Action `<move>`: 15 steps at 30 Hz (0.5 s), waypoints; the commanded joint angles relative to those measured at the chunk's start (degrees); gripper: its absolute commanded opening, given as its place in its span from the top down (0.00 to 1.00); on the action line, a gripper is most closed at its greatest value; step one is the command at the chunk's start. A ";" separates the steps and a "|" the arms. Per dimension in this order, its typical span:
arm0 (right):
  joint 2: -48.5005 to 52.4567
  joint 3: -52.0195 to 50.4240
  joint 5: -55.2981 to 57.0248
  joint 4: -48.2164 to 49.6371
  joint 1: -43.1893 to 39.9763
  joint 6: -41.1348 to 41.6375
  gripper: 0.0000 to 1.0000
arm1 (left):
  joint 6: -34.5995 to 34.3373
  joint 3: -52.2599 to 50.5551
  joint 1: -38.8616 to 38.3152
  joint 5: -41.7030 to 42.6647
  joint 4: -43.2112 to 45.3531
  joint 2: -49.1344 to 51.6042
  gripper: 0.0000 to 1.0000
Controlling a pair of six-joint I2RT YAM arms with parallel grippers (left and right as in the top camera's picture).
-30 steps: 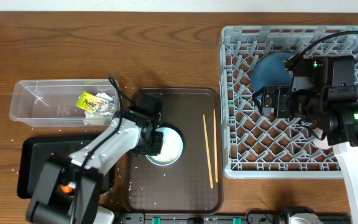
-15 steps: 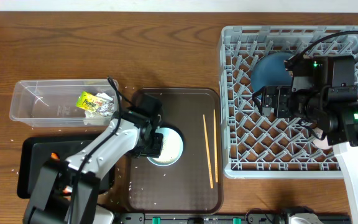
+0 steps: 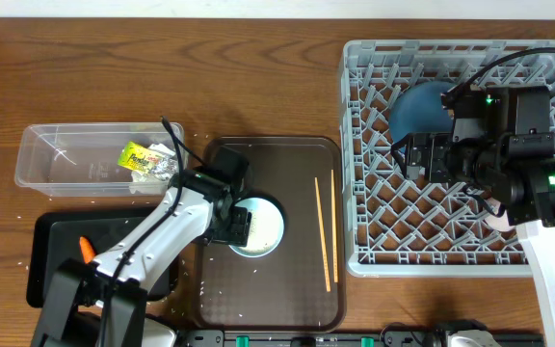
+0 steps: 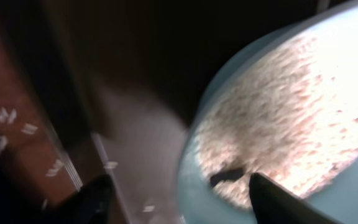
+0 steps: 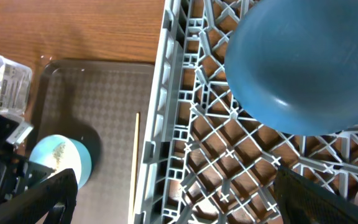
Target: Sort waste into correct bins and load items into the dishwasher rack
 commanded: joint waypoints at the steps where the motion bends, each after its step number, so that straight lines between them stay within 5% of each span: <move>1: -0.61 0.48 -0.24 0.68 0.85 0.85 0.06 | 0.46 4.22 0.04 -4.24 -2.05 -3.58 0.24; 6: -0.61 0.48 -0.24 0.85 0.85 0.85 0.06 | 0.46 9.11 -0.04 -4.04 -3.98 -10.08 0.18; 11: -0.61 0.48 -0.22 1.31 0.85 0.85 0.05 | 0.72 8.96 -1.36 8.11 -4.52 -13.00 0.18; 15: -0.61 0.48 -0.17 2.08 0.85 1.31 0.06 | 0.94 6.84 -6.47 8.92 -3.69 -11.17 0.18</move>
